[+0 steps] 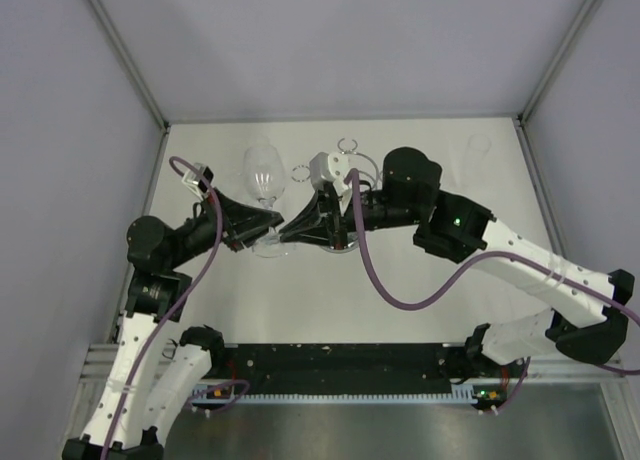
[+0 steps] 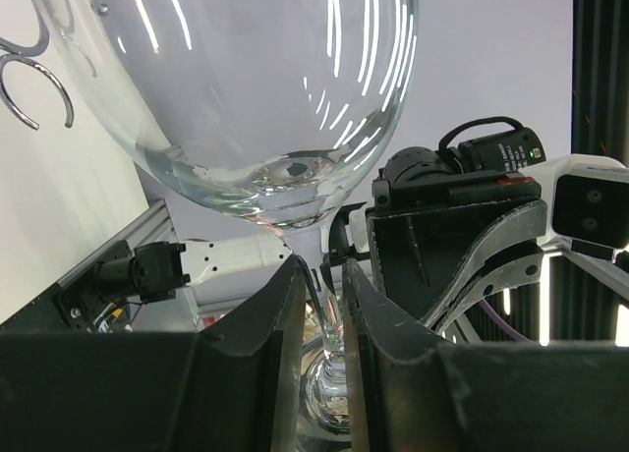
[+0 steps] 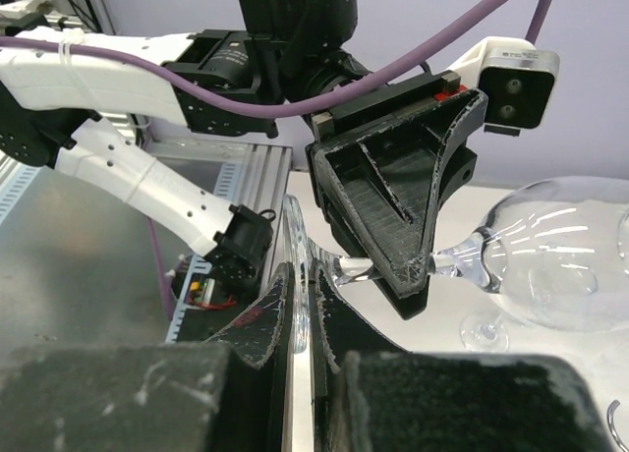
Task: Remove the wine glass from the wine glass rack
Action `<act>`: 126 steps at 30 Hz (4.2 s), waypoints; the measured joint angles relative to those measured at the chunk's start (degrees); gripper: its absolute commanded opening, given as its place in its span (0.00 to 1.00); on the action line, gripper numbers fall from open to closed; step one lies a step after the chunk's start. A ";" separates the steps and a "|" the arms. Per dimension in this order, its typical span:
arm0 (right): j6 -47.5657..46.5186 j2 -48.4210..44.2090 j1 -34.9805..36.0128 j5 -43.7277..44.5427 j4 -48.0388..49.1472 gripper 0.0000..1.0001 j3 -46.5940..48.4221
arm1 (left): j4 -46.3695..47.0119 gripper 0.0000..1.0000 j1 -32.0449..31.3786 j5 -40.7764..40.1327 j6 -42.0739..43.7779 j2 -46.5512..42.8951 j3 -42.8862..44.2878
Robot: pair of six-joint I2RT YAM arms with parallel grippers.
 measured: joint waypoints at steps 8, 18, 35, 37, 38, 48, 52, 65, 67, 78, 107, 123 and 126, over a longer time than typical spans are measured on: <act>-1.51 -1.40 0.00 0.20 1.31 0.16 -3.39 | -0.59 0.00 0.00 0.85 1.05 0.96 -0.22; -0.81 -7.19 0.11 3.63 -3.74 0.54 -10.86 | -1.66 0.00 0.00 3.10 6.08 1.42 -0.22; 0.13 -19.43 0.09 5.84 -18.25 0.68 -8.26 | -11.69 0.00 0.00 16.50 26.47 0.96 -0.20; 0.02 -17.84 -0.22 5.33 -20.33 0.68 -6.60 | -15.15 0.00 0.00 18.56 30.80 -0.04 -0.17; -0.04 -17.16 -0.46 5.05 -21.05 0.68 -6.08 | -16.76 0.00 0.00 19.54 32.70 -0.57 -0.17; -0.37 -10.99 -9.94 -5.77 -27.54 0.66 1.11 | -29.66 0.00 -1.42 24.68 49.46 -8.02 -1.22; -0.31 -7.28 -12.92 -12.55 -28.50 0.64 6.84 | -31.30 0.00 -2.64 25.66 52.22 -11.54 -3.08; 1.86 9.25 -13.57 -25.44 -31.76 0.59 21.88 | -32.59 0.00 -4.70 25.75 54.36 -12.50 -4.70; 2.16 10.69 -13.57 -25.75 -32.00 0.59 22.69 | -32.59 0.00 -5.01 25.73 54.53 -12.50 -4.70; 3.26 14.51 -13.57 -28.17 -32.72 0.58 24.17 | -34.67 0.00 -7.21 25.16 56.92 -10.56 -3.87; 1.09 16.17 -13.16 -35.43 -36.17 0.31 20.37 | -43.04 0.00 -9.60 20.94 64.78 -6.82 0.59; 0.98 16.26 -11.30 -38.03 -36.20 0.21 19.93 | -44.92 0.00 -10.08 20.74 66.07 -6.05 1.44; 0.74 16.39 -11.19 -37.99 -36.22 0.05 19.93 | -45.22 0.00 -10.19 20.81 66.55 -6.05 1.70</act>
